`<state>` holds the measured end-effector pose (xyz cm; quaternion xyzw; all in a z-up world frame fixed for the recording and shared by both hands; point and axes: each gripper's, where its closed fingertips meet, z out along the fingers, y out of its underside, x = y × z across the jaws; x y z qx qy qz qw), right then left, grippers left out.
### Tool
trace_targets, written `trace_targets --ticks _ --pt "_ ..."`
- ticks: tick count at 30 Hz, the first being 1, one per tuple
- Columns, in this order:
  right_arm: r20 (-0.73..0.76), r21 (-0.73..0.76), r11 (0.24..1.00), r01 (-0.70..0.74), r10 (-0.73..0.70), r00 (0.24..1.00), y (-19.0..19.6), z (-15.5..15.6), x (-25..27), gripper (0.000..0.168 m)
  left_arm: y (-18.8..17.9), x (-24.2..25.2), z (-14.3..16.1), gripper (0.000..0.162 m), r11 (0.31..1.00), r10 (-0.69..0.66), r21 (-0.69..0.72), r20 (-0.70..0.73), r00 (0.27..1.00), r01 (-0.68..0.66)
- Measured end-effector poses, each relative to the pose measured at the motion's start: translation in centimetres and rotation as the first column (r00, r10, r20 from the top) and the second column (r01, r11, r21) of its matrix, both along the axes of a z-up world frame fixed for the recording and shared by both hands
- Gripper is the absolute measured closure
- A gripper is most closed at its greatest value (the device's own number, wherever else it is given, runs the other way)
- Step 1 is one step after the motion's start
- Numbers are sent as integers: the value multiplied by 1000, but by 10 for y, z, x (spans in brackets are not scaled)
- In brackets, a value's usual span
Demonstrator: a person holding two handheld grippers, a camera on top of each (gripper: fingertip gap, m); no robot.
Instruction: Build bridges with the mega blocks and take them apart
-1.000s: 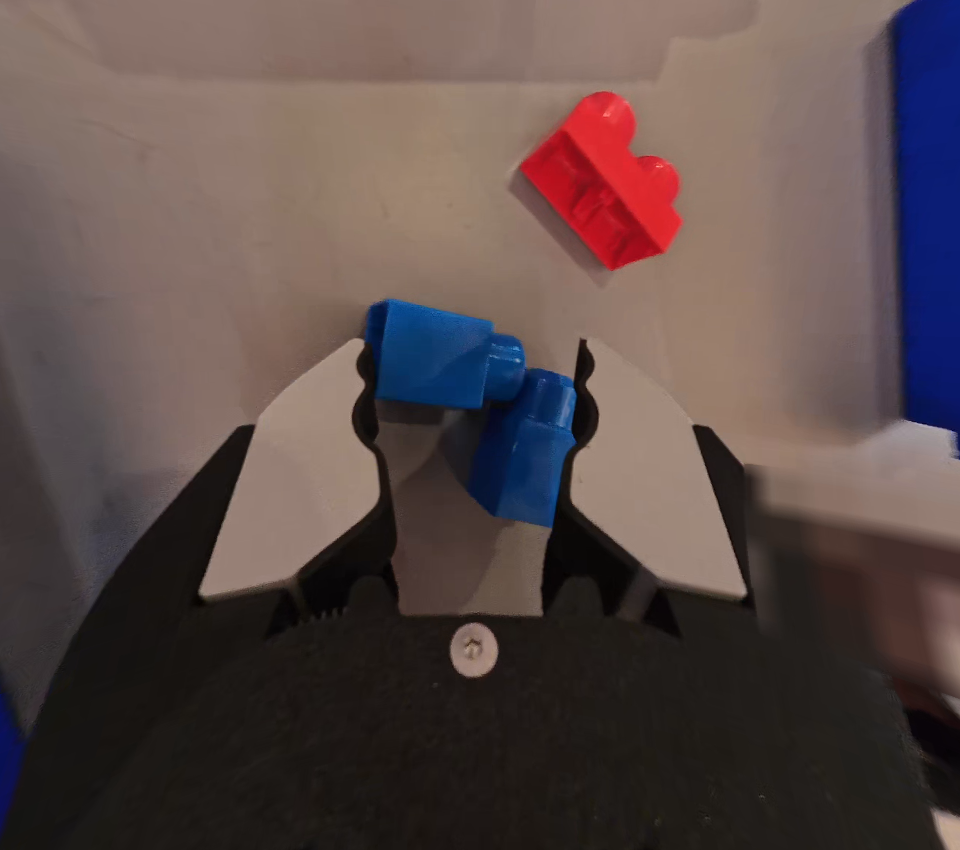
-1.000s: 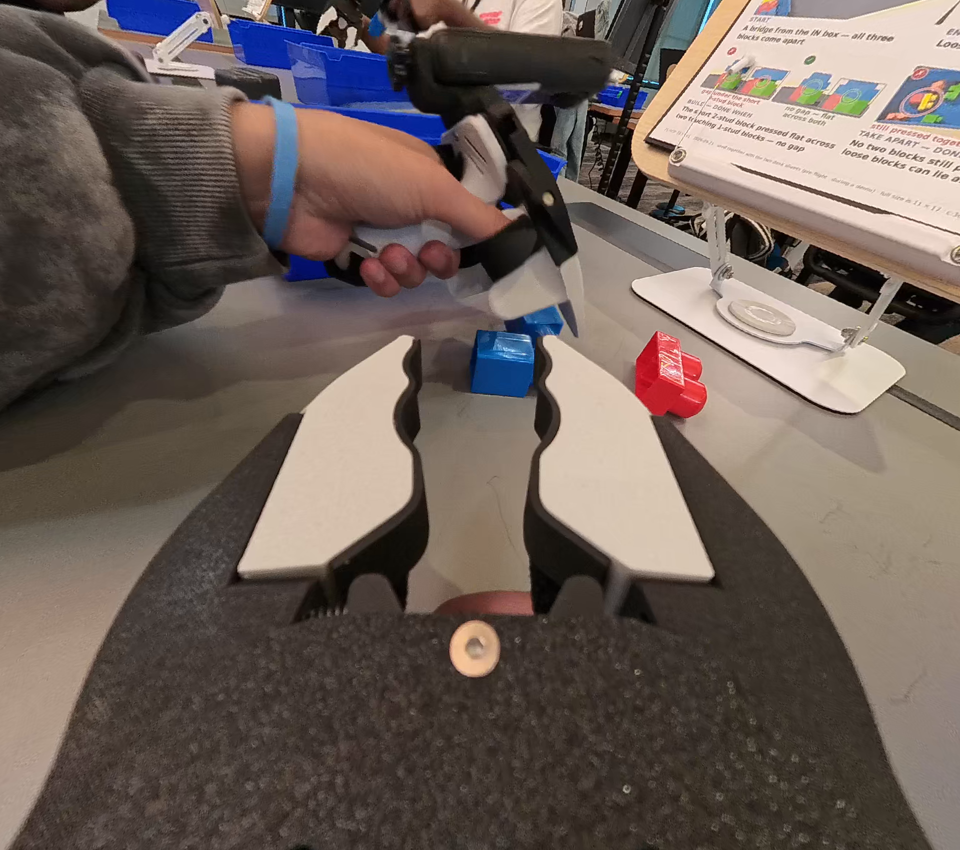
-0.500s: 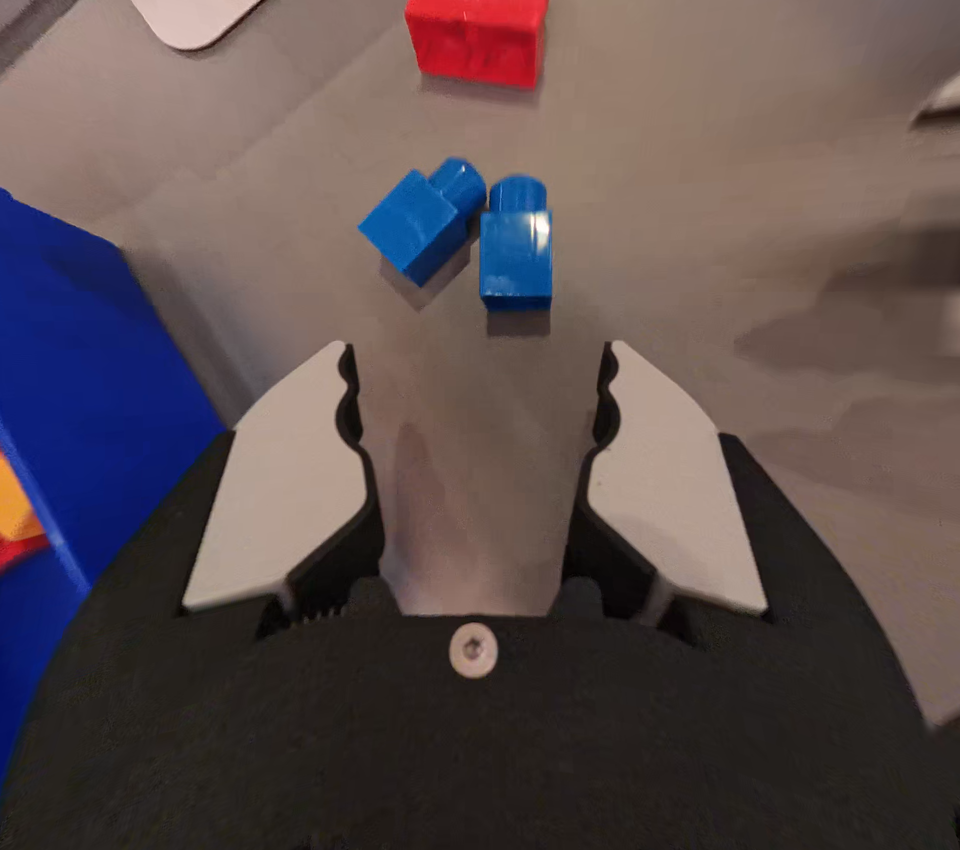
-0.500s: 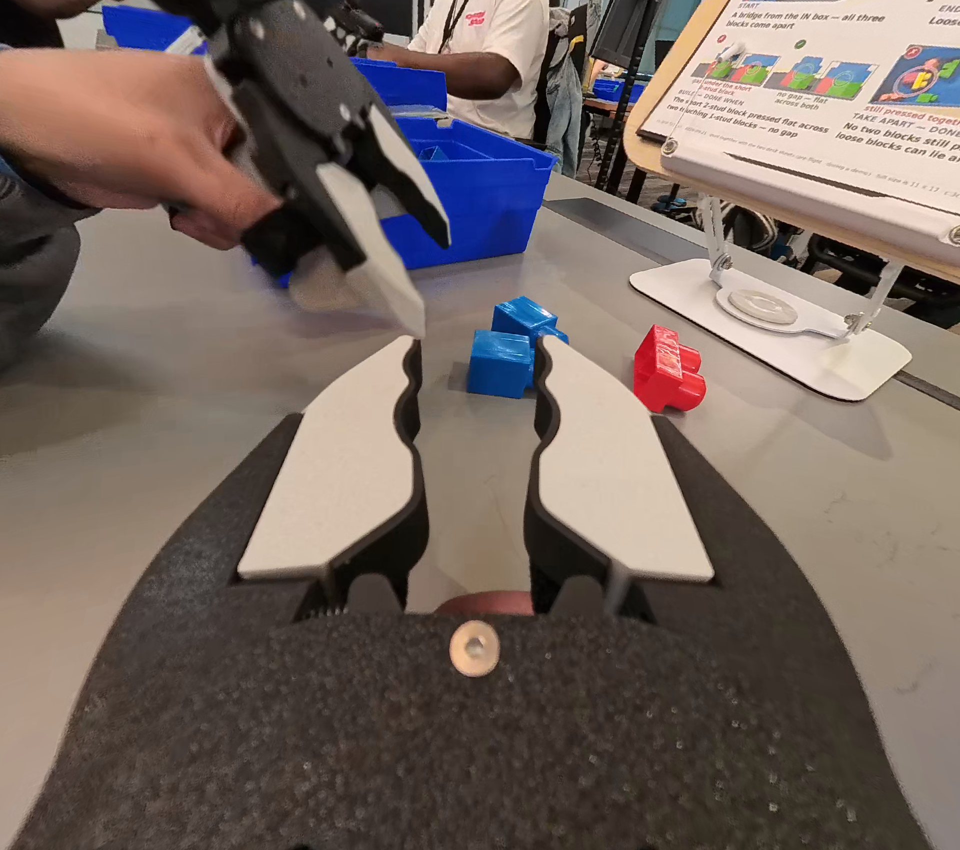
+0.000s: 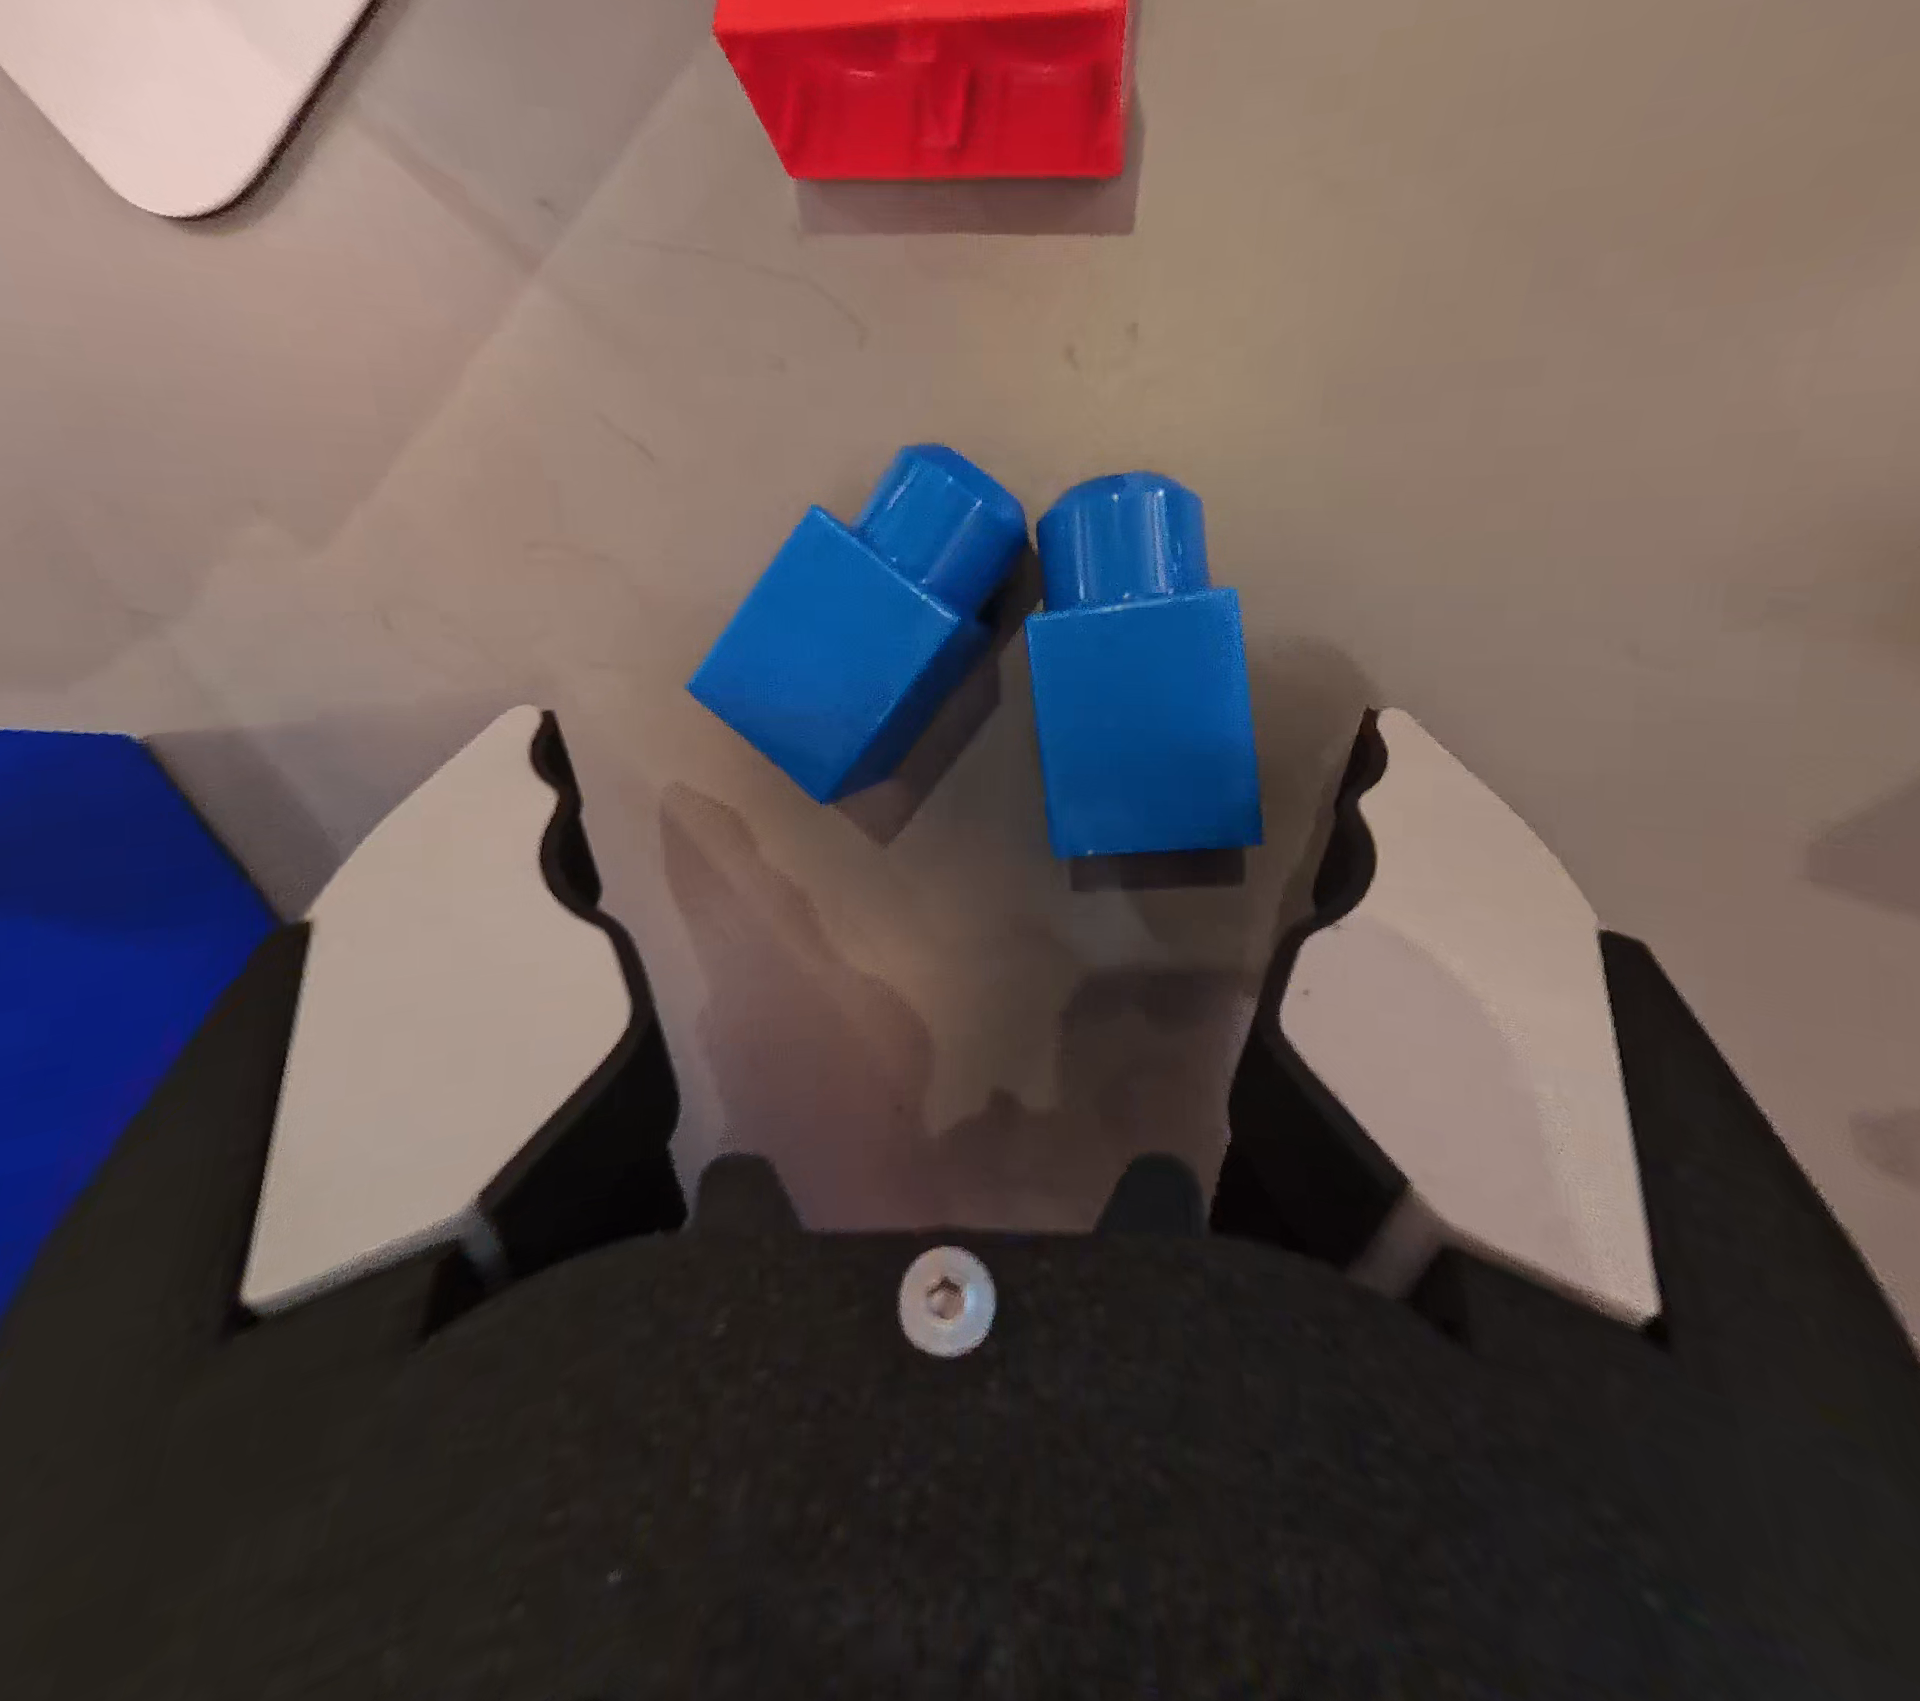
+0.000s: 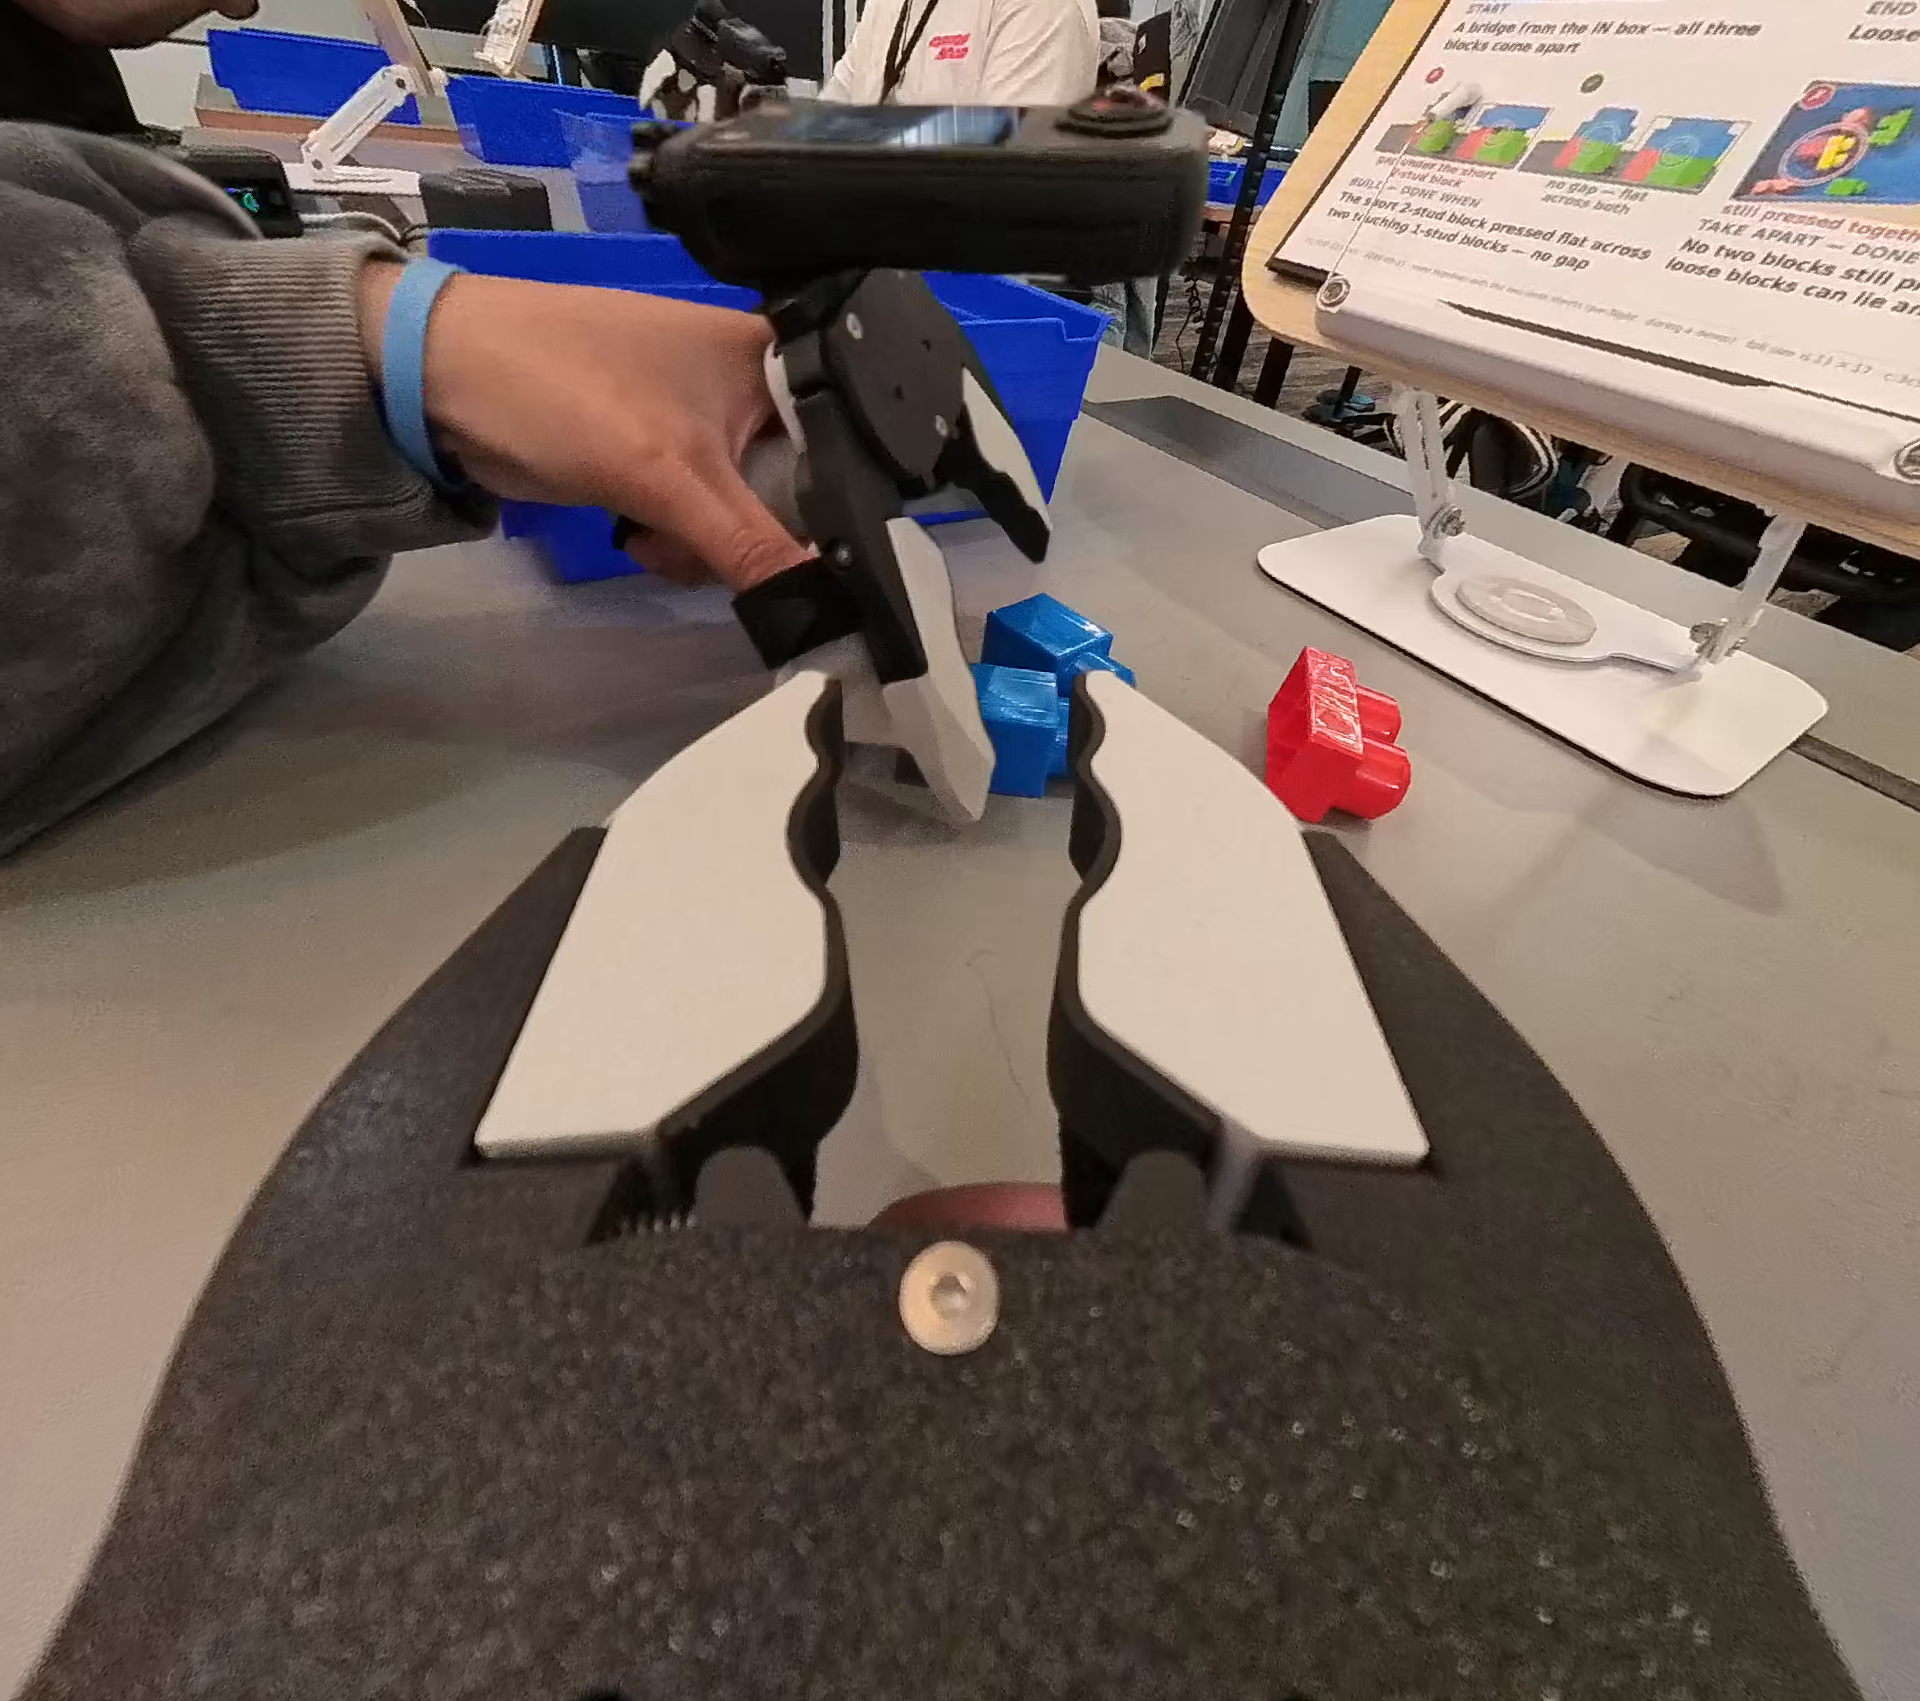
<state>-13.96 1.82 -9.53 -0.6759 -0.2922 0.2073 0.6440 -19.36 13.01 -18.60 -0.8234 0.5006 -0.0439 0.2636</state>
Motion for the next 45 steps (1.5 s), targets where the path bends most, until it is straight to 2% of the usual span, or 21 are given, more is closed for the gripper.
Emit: trace_targets --ticks 5,10,15,25,31,41,45 --pt "-7 -11 1000 0 0 1000 1 0 1 127 -6 10 -5 41 992 -20 -124 57 998 27" --pt "-10 -14 1000 0 -1 1000 1 0 1 127 -4 6 -9 58 995 -36 -96 19 999 38" --pt "-12 -15 1000 1 -1 1000 1 0 1 127 0 3 -6 61 997 -41 -63 -4 999 41" --pt "-15 -14 1000 0 0 1000 -1 0 1 127 2 4 -8 63 994 -76 -87 -33 997 73" --pt "-16 -14 1000 0 0 1000 -1 0 1 127 -7 6 -10 87 980 -116 -163 -26 993 110" --pt "-14 -15 1000 -1 1 1000 -2 0 1 127 -10 7 -9 86 980 -134 -153 -45 990 125" --pt "-12 -14 1000 -2 2 1000 -2 0 1 127 -4 5 -7 77 990 -110 -102 -76 991 102"
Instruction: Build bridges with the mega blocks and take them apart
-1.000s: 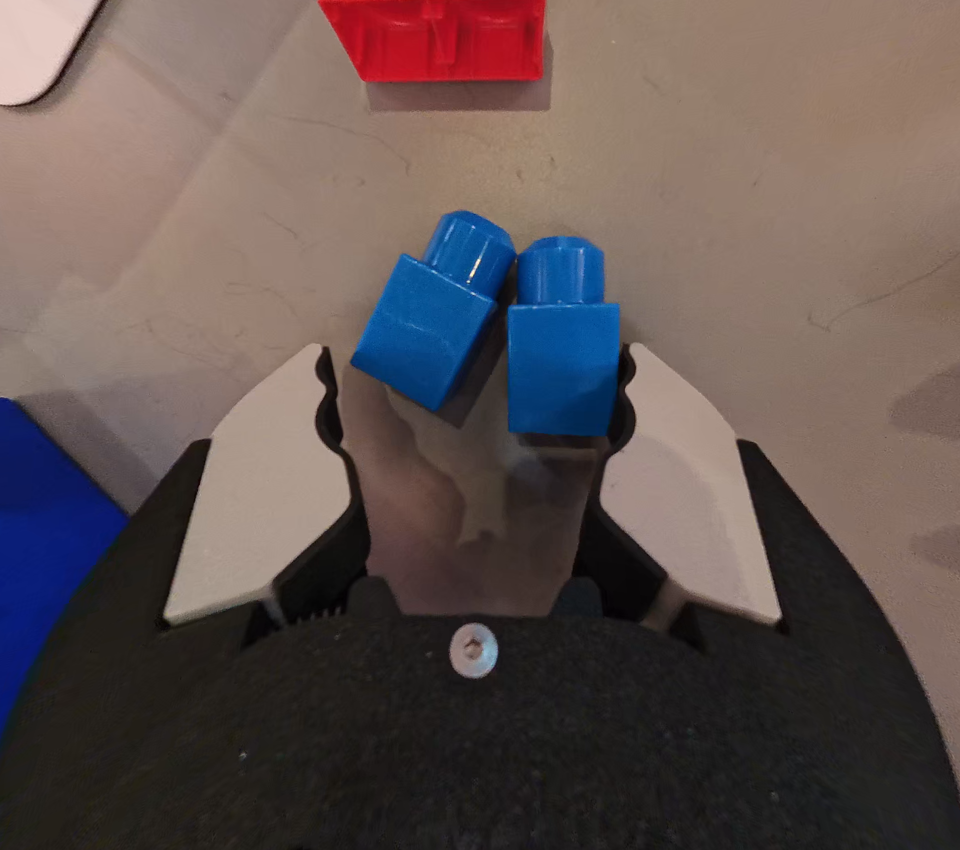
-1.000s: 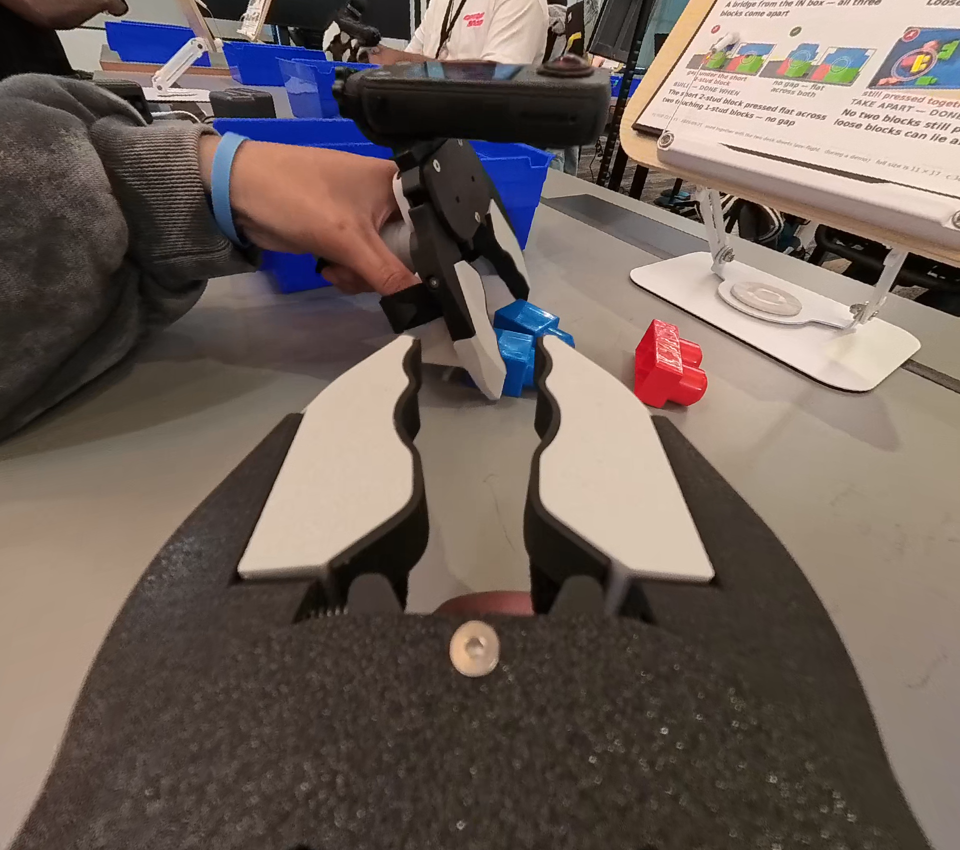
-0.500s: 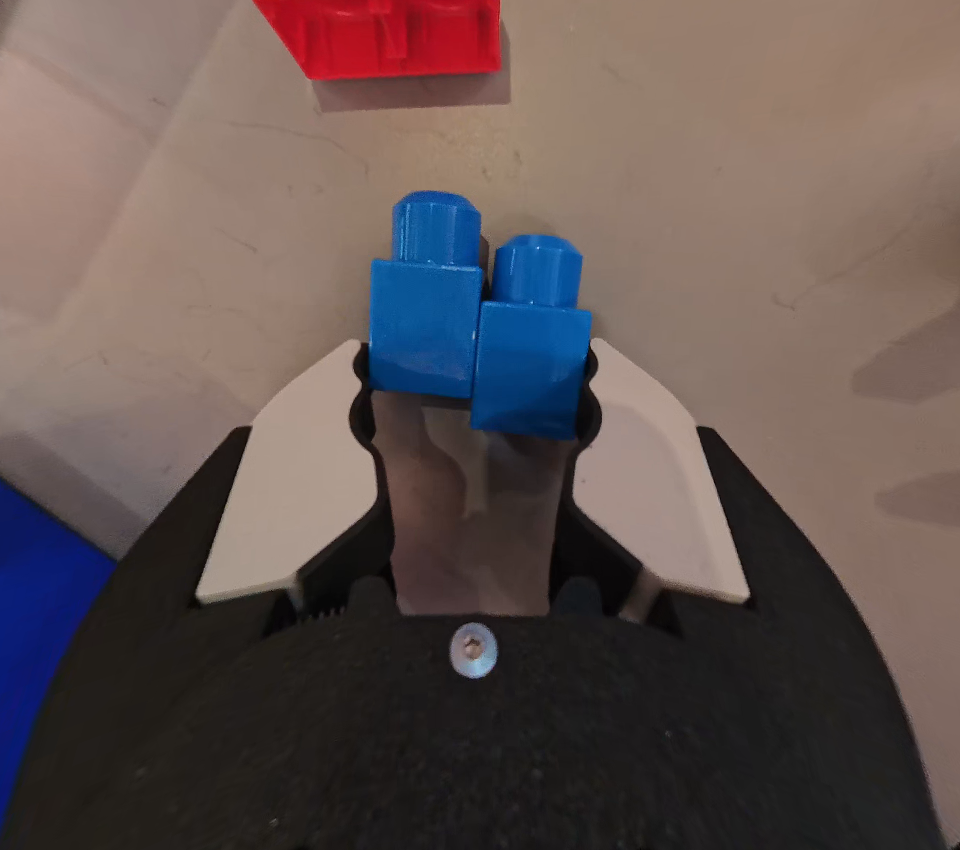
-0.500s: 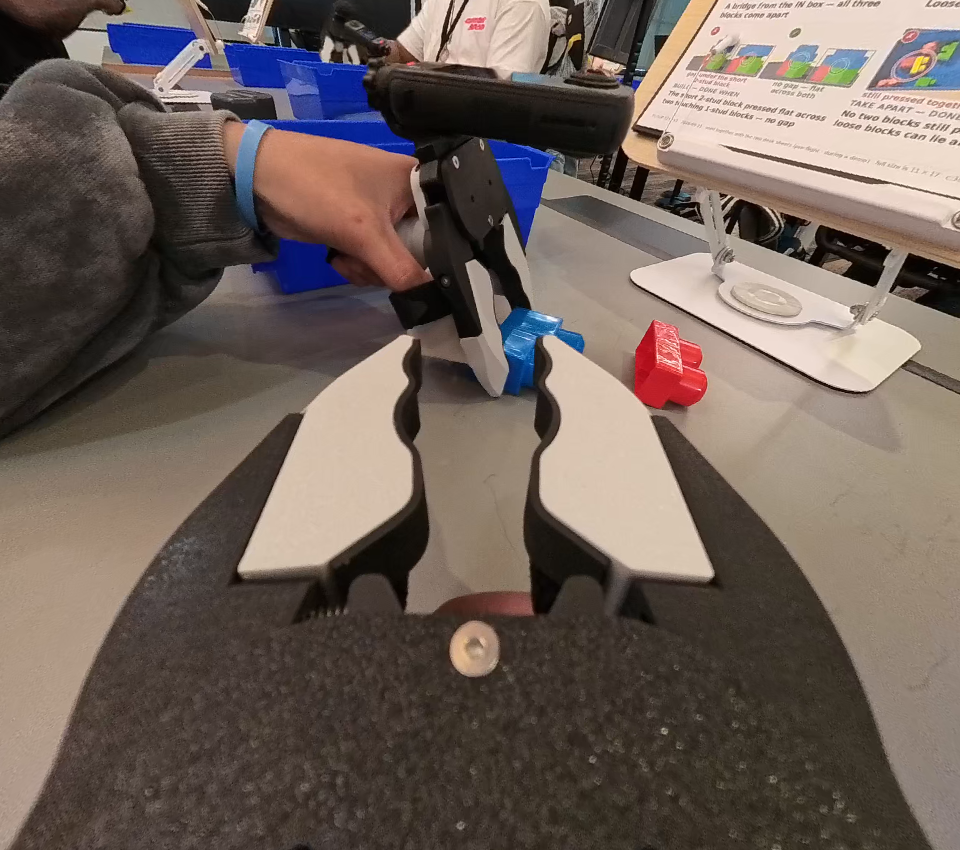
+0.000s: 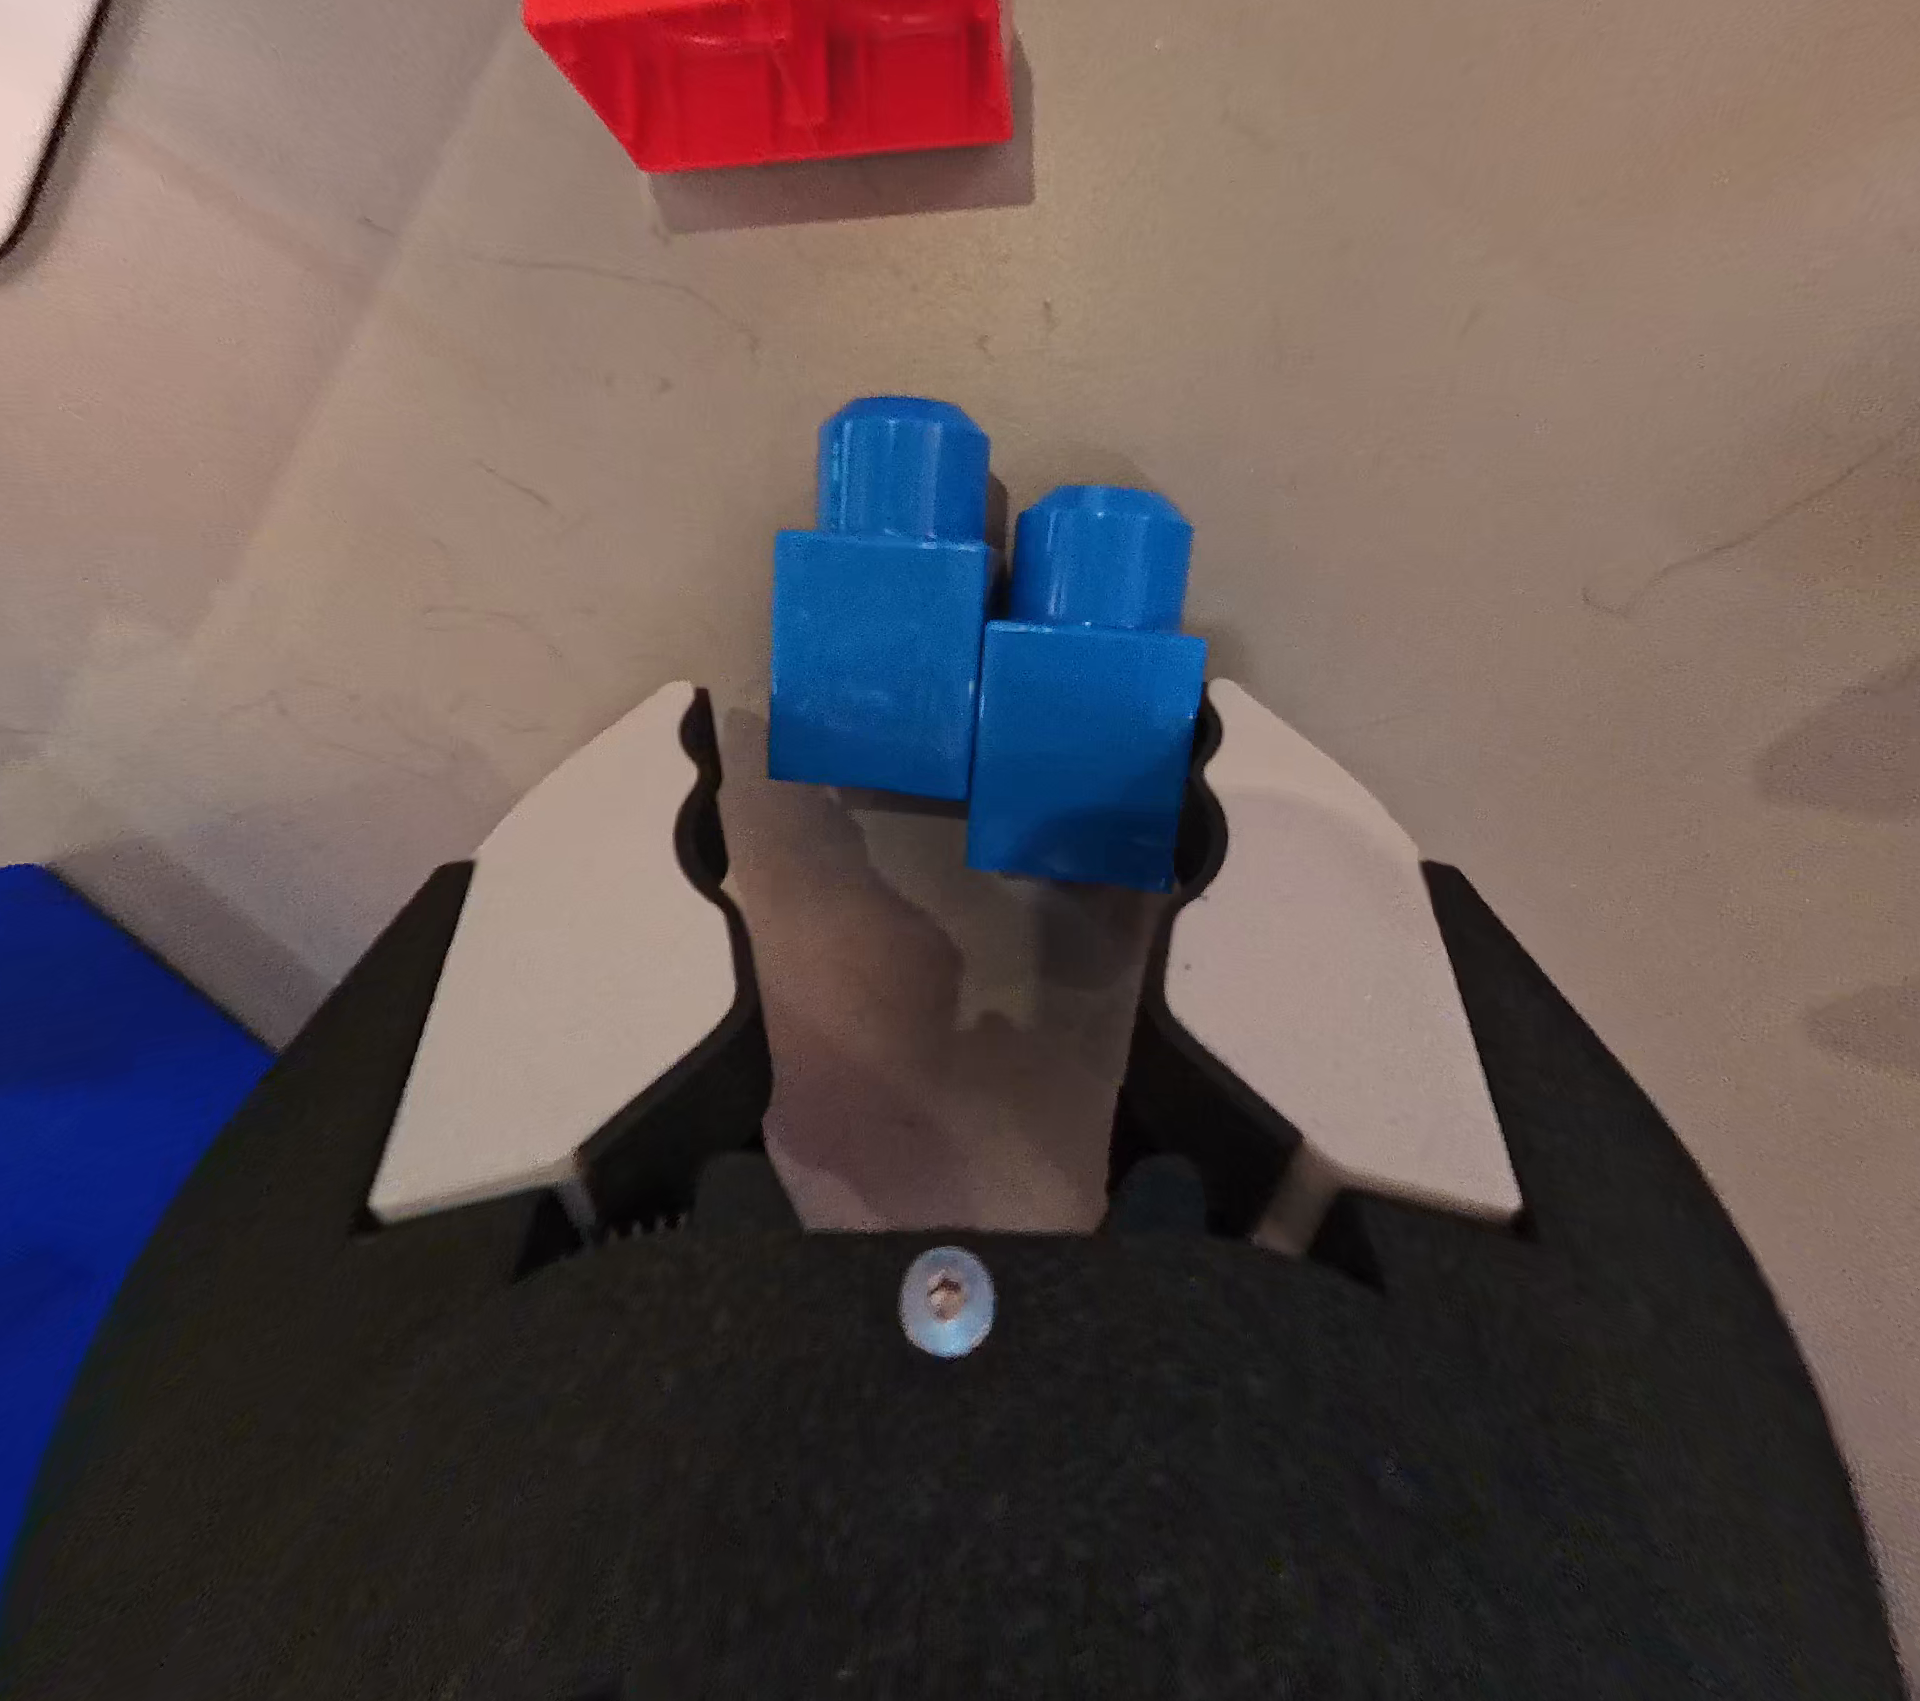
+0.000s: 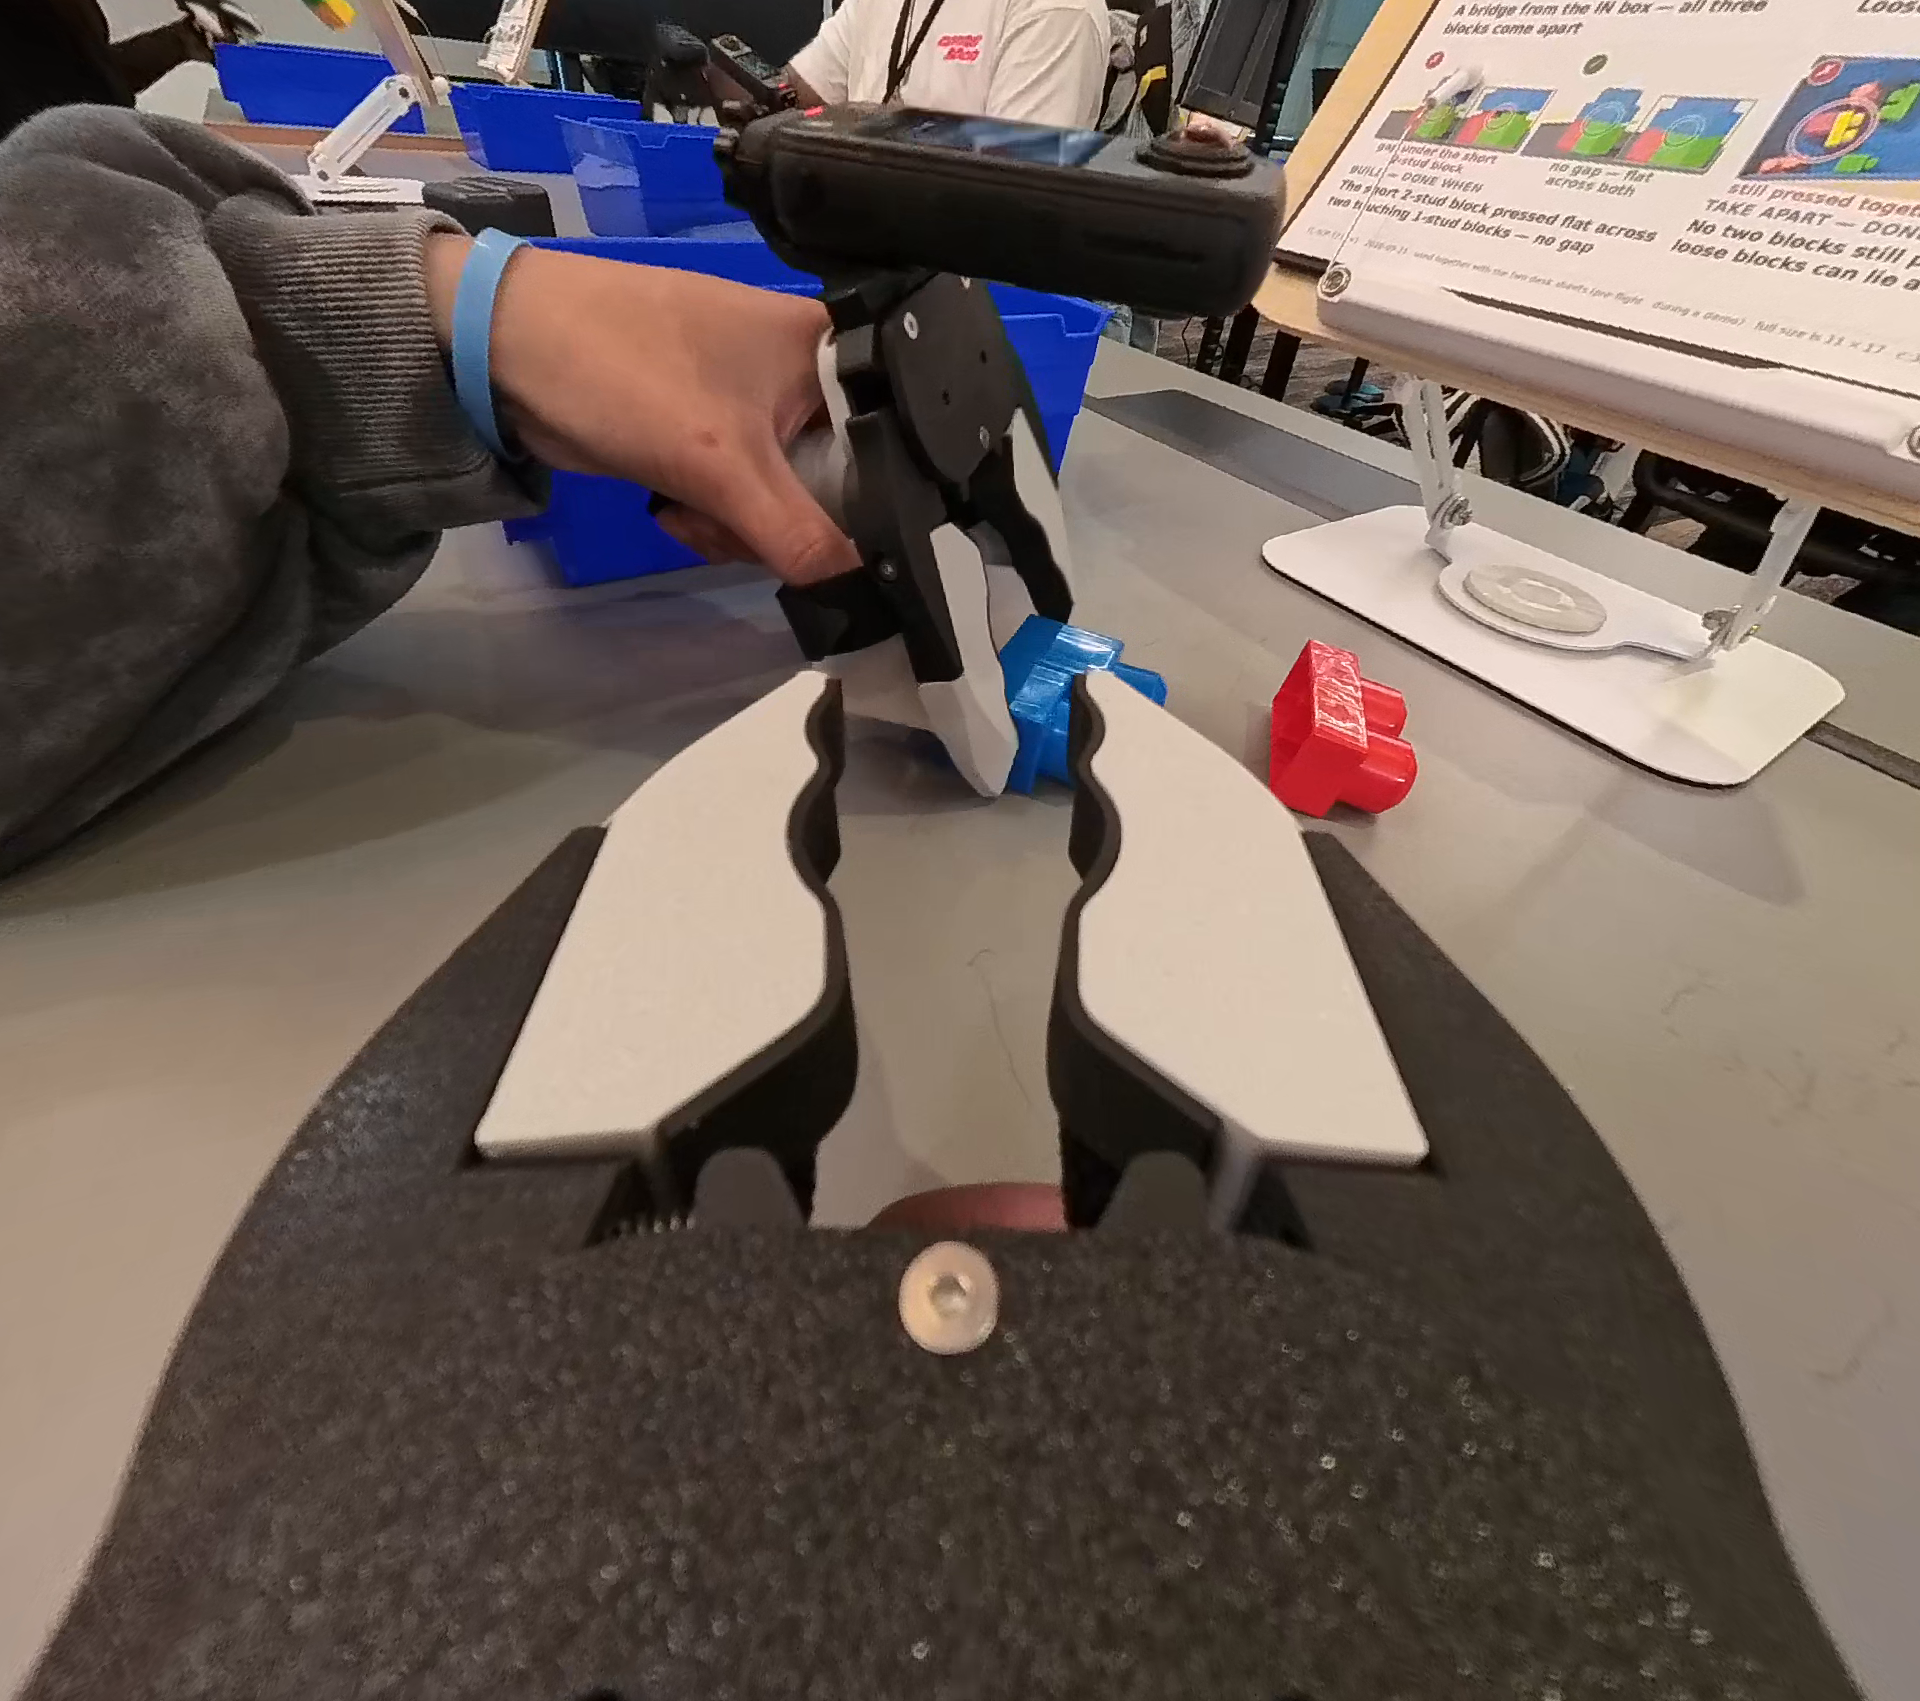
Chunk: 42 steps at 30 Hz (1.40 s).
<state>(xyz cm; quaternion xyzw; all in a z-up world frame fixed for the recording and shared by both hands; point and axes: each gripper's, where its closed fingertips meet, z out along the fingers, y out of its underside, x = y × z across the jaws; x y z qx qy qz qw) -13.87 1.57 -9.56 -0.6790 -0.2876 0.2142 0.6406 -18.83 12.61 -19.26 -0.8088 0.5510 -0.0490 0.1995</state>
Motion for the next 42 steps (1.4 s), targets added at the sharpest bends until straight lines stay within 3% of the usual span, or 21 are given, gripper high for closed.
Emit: trace_targets --ticks 19,29,42 --pt "4 -2 1000 -6 6 1000 -1 -1 -1 127 -3 1 7 71 999 -40 -10 13 999 40" --pt "0 -1 1000 -6 6 1000 -2 0 -1 127 5 -8 2 72 999 -45 -11 -78 996 44" --pt "0 -3 1000 -9 9 1000 -2 -1 -1 127 9 0 -2 74 998 -47 -41 -45 998 45"
